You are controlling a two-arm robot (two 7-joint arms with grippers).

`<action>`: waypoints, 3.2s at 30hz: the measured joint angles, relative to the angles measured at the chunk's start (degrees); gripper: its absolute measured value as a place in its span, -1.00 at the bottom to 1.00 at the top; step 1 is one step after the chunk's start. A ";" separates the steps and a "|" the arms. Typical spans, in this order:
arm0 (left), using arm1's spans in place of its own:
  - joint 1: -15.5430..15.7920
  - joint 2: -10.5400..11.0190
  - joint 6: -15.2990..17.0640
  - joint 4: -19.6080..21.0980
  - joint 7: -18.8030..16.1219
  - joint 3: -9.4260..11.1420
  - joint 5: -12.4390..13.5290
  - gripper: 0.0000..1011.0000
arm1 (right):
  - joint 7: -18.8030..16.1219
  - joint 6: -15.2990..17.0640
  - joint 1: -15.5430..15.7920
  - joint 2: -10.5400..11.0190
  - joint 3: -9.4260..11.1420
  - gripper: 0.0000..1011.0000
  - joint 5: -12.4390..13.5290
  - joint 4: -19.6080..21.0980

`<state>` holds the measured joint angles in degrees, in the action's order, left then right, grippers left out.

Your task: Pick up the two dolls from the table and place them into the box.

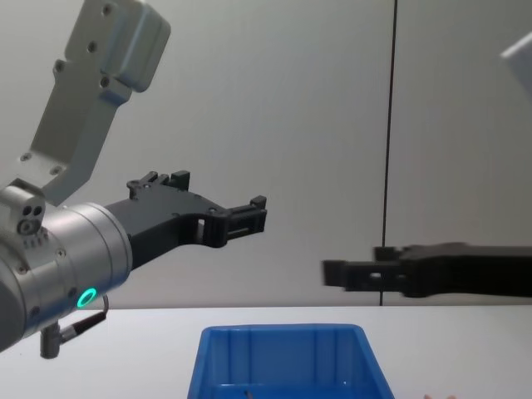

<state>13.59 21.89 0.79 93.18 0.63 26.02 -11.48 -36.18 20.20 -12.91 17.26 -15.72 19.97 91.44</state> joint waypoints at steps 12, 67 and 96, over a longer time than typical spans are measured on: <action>0.00 0.00 0.00 0.00 0.00 0.00 0.00 0.98 | 8.56 -1.68 7.51 6.85 3.99 0.98 2.39 6.72; 0.00 0.00 0.00 0.00 0.00 0.00 0.00 0.98 | 20.20 2.06 15.72 6.67 3.18 0.35 0.36 7.06; 0.00 0.00 0.00 0.00 0.00 0.00 0.00 0.98 | 21.54 2.86 8.05 -0.52 -0.55 0.98 -5.60 -2.41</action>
<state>13.59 21.89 0.79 93.18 0.63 26.02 -11.48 -14.64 23.06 -4.86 16.74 -16.27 14.37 89.03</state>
